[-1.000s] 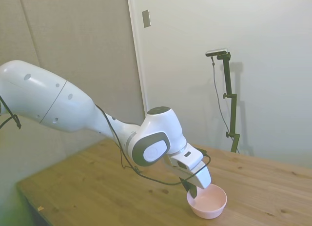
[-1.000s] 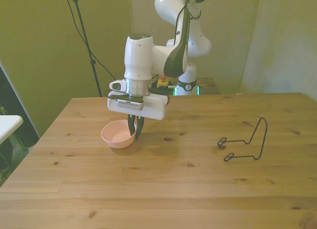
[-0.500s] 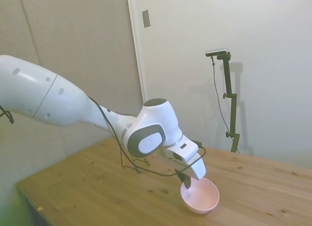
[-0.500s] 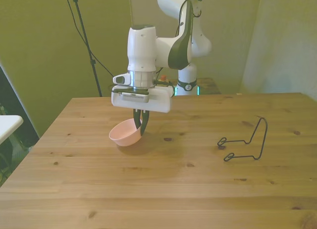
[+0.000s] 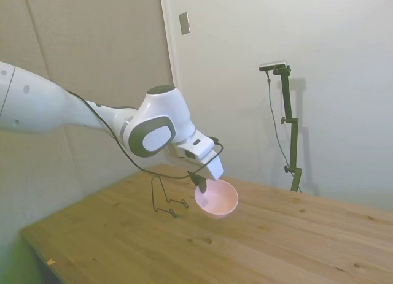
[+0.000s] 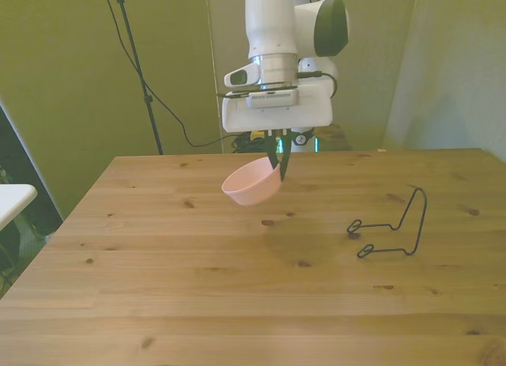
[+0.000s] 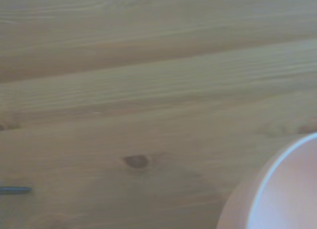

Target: Load the bowl

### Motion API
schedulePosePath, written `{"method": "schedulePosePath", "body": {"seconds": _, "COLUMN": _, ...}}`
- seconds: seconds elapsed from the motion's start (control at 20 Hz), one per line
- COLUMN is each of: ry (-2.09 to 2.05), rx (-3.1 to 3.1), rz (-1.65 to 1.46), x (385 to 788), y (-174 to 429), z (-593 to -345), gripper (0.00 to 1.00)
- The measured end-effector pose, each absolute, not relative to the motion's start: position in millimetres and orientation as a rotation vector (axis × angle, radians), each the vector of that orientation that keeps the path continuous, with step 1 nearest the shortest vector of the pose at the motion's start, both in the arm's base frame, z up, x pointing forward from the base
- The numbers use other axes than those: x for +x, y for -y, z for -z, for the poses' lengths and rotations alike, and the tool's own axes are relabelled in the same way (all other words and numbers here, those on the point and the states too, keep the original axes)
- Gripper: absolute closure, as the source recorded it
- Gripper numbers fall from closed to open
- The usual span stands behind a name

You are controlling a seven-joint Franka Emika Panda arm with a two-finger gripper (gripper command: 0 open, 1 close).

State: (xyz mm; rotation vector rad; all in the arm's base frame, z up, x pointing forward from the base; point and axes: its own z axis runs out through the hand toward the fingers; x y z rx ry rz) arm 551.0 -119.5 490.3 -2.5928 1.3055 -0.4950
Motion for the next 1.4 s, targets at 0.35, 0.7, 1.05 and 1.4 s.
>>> {"method": "schedulePosePath", "body": {"seconds": 0.35, "ry": -1.245, "rx": -2.605, "rz": 0.507, "x": 564, "y": 87, "z": -491, "gripper": 1.00}}
{"method": "schedulePosePath", "body": {"seconds": 0.7, "ry": -1.083, "rx": -2.513, "rz": 0.428, "x": 577, "y": 52, "z": -479, "gripper": 1.00}}
{"method": "schedulePosePath", "body": {"seconds": 1.05, "ry": -0.925, "rx": -2.439, "rz": 0.289, "x": 575, "y": 10, "z": -468, "gripper": 1.00}}
{"method": "schedulePosePath", "body": {"seconds": 1.4, "ry": -0.802, "rx": -2.370, "rz": 0.220, "x": 583, "y": 0, "z": -464, "gripper": 1.00}}
